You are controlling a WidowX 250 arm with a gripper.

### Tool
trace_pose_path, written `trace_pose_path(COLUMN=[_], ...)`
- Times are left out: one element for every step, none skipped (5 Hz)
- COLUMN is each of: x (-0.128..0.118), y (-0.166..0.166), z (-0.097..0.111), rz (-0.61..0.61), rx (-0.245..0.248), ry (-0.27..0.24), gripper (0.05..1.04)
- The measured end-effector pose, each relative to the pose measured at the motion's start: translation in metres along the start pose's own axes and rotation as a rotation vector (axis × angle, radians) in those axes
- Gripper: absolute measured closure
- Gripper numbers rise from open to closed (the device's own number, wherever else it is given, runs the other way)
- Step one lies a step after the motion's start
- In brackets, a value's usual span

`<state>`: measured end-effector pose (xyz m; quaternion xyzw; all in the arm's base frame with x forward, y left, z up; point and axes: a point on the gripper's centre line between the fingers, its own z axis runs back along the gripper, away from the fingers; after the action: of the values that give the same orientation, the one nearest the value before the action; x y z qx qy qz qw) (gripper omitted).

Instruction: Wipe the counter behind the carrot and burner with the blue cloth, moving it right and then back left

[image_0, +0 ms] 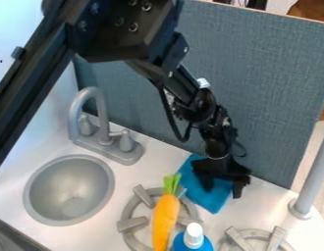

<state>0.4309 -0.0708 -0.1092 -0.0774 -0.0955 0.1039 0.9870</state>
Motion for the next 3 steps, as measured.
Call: trace_pose_path(x=[0.011,0.015,0.02], y=[0.02,0.038,0.071], z=[0.001,0.003,0.008], rz=[0.063,0.091,0.146], rx=[0.03,0.049,0.073], ry=[-0.01,-0.004,0.003], gripper=[0.098,0.098,0.098])
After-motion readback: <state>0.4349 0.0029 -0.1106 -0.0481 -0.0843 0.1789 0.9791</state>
